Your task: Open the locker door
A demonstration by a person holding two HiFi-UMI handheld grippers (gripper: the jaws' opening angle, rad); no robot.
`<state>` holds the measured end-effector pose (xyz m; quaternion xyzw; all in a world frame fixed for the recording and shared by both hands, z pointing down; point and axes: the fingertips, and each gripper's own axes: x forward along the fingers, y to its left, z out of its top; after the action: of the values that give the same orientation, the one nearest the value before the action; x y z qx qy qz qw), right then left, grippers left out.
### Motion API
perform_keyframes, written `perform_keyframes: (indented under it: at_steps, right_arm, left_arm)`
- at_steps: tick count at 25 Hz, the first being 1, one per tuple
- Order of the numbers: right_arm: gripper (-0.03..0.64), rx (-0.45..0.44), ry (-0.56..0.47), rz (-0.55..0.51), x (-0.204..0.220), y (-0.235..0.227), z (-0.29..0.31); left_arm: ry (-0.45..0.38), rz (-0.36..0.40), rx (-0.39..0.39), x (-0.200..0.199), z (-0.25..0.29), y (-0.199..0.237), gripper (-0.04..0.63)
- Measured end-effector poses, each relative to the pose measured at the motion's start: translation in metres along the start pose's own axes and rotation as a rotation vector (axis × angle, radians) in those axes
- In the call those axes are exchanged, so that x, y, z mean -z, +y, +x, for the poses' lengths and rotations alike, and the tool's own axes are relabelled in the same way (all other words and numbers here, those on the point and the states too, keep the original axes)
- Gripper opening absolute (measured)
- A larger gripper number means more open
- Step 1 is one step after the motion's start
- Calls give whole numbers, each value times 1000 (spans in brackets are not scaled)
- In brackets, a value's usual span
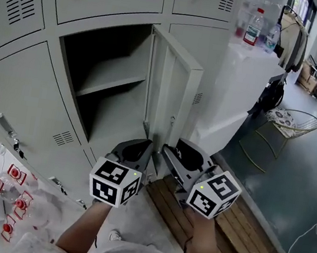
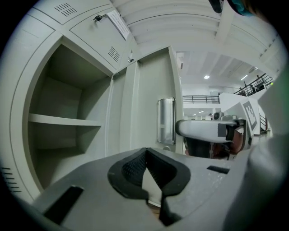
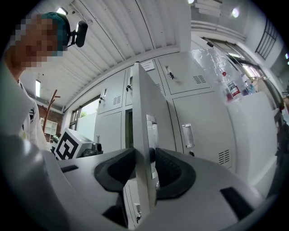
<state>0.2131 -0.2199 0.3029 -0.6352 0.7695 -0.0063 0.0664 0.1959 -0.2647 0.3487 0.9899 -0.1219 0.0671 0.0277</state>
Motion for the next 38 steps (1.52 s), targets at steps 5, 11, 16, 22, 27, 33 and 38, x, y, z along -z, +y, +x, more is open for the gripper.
perform_keyframes:
  at_steps: [5, 11, 16, 22, 27, 33, 38]
  right_arm:
    - [126, 36, -13, -3, -1, -8, -8]
    - [110, 118, -24, -15, -5, -27, -18]
    - [94, 185, -24, -23, -5, -45, -25]
    - [85, 251, -9, -23, -6, -70, -34]
    - [86, 295, -14, -37, -9, -90, -39]
    - [86, 336, -18, -50, -10, -110, -40]
    - [86, 365, -7, -57, -11, -128, -43]
  left_arm:
    - [3, -1, 30, 2, 7, -9, 6]
    - [11, -2, 60, 3, 13, -13, 6]
    - [7, 7, 98, 1, 24, -21, 6]
    - [12, 20, 163, 0, 37, -41, 6]
    - [9, 33, 192, -4, 50, -49, 6]
    - [10, 42, 220, -5, 66, -52, 6]
    - [16, 47, 249, -5, 77, -58, 6]
